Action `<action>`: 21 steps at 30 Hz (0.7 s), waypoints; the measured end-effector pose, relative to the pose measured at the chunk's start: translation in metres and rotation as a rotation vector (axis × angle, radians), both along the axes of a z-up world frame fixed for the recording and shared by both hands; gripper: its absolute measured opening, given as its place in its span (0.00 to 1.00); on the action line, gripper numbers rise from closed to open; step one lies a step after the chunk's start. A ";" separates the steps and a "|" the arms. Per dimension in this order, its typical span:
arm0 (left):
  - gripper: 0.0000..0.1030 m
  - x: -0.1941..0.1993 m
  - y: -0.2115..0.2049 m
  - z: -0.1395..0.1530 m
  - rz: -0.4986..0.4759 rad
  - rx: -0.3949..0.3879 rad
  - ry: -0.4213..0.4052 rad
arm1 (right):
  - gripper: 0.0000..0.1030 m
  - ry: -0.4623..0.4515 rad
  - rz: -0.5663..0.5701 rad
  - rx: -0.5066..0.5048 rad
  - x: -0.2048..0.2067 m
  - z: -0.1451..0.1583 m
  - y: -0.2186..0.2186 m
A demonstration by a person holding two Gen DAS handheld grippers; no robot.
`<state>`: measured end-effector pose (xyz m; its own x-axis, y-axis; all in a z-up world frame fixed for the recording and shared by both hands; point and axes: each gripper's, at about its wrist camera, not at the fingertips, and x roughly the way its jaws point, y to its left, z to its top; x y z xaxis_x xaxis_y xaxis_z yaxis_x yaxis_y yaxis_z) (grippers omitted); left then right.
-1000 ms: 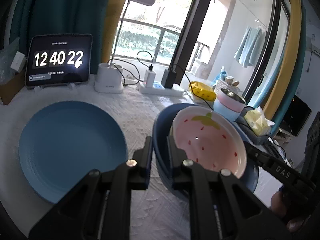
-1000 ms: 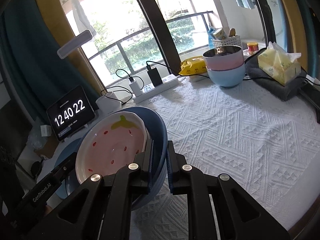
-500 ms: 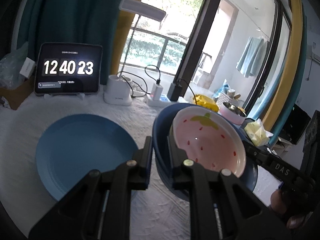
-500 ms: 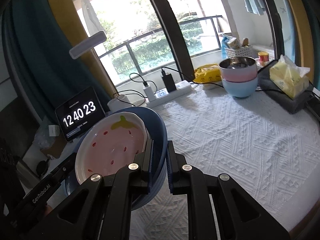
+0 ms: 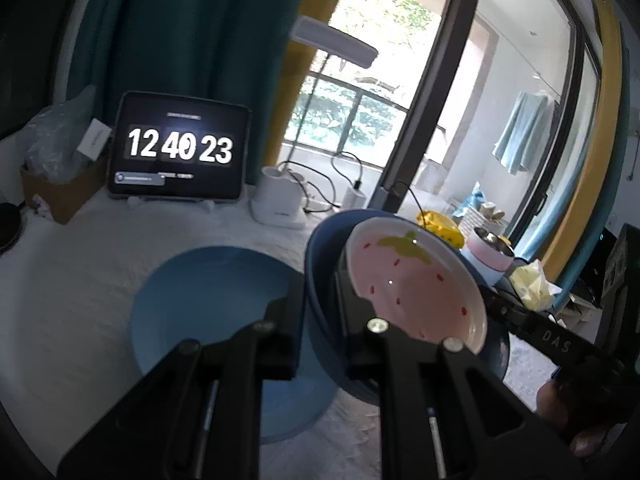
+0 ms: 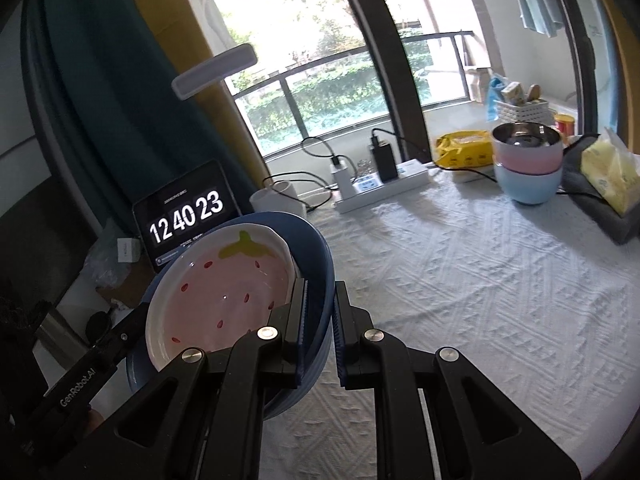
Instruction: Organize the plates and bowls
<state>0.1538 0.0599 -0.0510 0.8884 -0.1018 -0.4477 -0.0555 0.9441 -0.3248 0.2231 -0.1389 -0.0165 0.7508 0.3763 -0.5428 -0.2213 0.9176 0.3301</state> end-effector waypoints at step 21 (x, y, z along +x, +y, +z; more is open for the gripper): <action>0.13 -0.001 0.079 -0.033 0.132 -0.039 0.048 | 0.14 0.107 0.140 -0.016 0.034 -0.038 0.090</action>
<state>0.1526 0.1390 -0.0837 0.8730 -0.0036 -0.4877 -0.1944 0.9145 -0.3549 0.2573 -0.0491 -0.0549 0.6290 0.4642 -0.6236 -0.3121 0.8854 0.3444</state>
